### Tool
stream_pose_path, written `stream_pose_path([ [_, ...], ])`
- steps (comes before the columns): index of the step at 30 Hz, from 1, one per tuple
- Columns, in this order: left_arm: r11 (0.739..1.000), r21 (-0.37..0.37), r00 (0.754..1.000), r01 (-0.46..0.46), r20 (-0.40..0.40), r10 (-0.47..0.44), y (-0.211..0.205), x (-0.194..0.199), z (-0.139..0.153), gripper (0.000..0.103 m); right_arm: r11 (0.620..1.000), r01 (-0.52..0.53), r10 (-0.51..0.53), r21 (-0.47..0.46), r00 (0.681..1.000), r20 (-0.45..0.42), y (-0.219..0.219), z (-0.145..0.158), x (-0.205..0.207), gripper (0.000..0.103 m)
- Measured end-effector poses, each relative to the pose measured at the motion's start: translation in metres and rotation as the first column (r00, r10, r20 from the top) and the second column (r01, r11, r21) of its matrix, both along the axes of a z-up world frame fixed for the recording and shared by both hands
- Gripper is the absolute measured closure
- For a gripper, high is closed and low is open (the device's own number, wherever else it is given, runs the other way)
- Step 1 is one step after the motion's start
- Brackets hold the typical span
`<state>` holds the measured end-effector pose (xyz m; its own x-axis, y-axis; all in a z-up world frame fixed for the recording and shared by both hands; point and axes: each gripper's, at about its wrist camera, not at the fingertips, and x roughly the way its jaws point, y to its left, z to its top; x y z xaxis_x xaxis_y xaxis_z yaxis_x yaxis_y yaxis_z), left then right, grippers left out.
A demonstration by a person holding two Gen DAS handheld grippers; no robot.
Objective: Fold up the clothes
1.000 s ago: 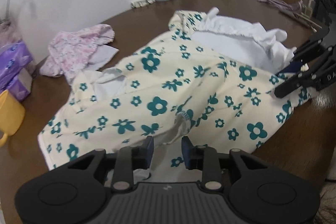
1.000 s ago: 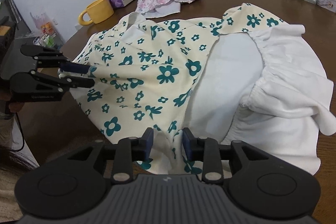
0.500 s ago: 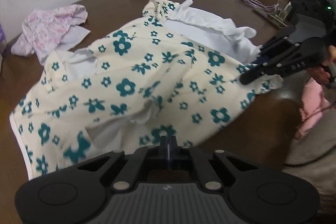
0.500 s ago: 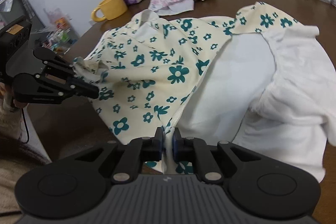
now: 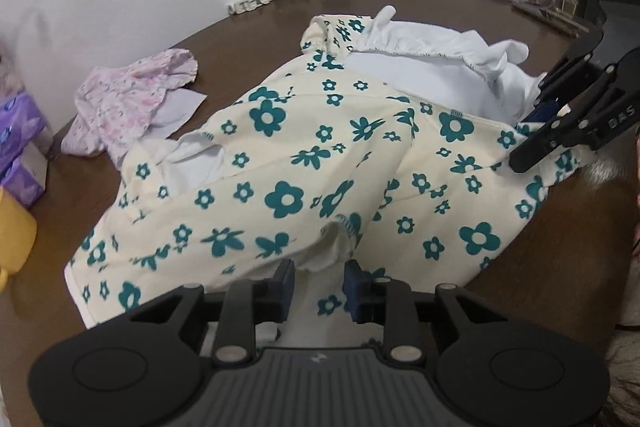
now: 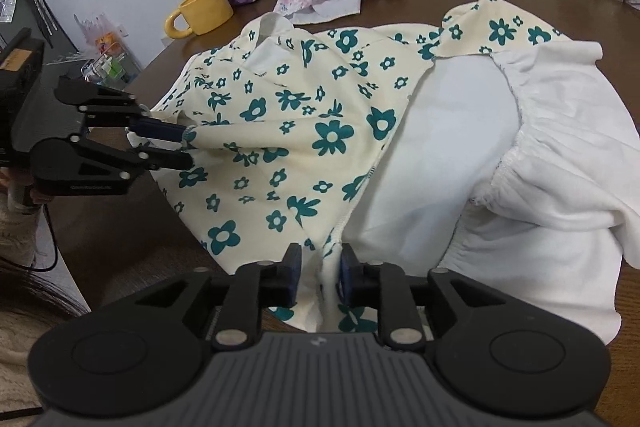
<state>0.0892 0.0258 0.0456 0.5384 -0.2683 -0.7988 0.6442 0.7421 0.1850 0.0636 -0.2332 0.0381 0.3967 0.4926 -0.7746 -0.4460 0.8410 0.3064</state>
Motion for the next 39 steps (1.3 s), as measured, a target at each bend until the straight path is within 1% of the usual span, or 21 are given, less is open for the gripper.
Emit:
stream_pose_path([
  [3,0.999,0.019,0.999,0.03,0.01,-0.031,-0.005,0.005,-0.005,0.078,1.0,0.006,-0.006,0.007,1.0,0.002,0.001,-0.001,0.0,0.081],
  [5,0.998,0.03,0.998,0.056,0.009,-0.056,-0.007,0.007,-0.007,0.083,1.0,0.013,-0.013,0.015,1.0,-0.004,0.001,-0.003,0.001,0.081],
  [6,0.997,0.036,0.998,0.068,0.007,-0.069,-0.008,0.008,-0.008,0.089,1.0,0.018,-0.017,0.019,1.0,-0.007,0.0,-0.004,0.001,0.081],
  [9,0.995,0.028,0.995,0.096,-0.01,-0.096,-0.008,0.01,-0.008,0.093,0.999,0.027,-0.026,0.03,1.0,-0.011,0.0,-0.006,0.002,0.081],
  [11,0.996,0.016,0.996,0.092,-0.017,-0.092,-0.006,0.013,-0.008,0.095,0.999,0.031,-0.031,0.032,0.999,-0.009,0.001,-0.007,0.003,0.081],
  [12,0.996,0.009,0.996,0.084,-0.018,-0.084,-0.006,0.015,-0.008,0.098,0.999,0.033,-0.033,0.033,0.999,-0.009,0.001,-0.007,0.003,0.081],
  [13,0.997,0.0,0.997,0.074,-0.019,-0.074,-0.005,0.016,-0.009,0.099,0.999,0.035,-0.035,0.034,0.999,-0.008,0.002,-0.007,0.003,0.081],
  [15,0.998,-0.021,0.998,0.056,-0.025,-0.057,-0.003,0.018,-0.009,0.1,0.999,0.038,-0.037,0.031,0.999,-0.003,0.003,-0.008,0.002,0.081],
  [18,0.998,-0.045,0.998,0.054,-0.033,-0.055,-0.001,0.017,-0.009,0.1,0.998,0.045,-0.046,0.032,0.999,0.001,0.004,-0.008,0.002,0.081],
  [22,0.993,-0.113,0.995,0.028,-0.093,-0.039,0.009,0.022,-0.004,0.101,0.998,0.051,-0.05,0.039,0.999,-0.009,0.004,-0.011,0.004,0.081],
  [25,0.994,-0.102,0.995,0.032,-0.086,-0.041,0.014,0.018,0.003,0.101,0.998,0.046,-0.046,0.04,0.999,-0.011,0.002,-0.011,0.006,0.084],
  [27,0.992,-0.117,0.991,0.046,-0.117,-0.06,0.016,0.015,0.01,0.101,0.998,0.035,-0.034,0.058,0.999,-0.021,-0.001,-0.009,0.007,0.093],
  [30,0.989,-0.146,0.985,0.04,-0.16,-0.063,0.022,0.011,0.021,0.101,0.997,0.015,-0.012,0.079,0.999,-0.035,-0.005,-0.005,0.008,0.095],
  [33,0.985,-0.175,0.977,-0.005,-0.211,-0.033,0.029,0.011,0.028,0.101,0.994,-0.005,0.011,0.11,0.998,-0.054,-0.011,0.0,0.009,0.096],
  [35,0.975,-0.217,0.961,-0.047,-0.277,-0.015,0.035,0.011,0.031,0.101,0.988,-0.015,0.027,0.151,0.997,-0.077,-0.017,0.003,0.011,0.096],
  [39,0.942,-0.309,0.91,-0.13,-0.415,-0.01,0.049,0.014,0.033,0.101,0.981,-0.037,0.064,0.19,0.988,-0.137,-0.026,0.0,0.017,0.096],
])
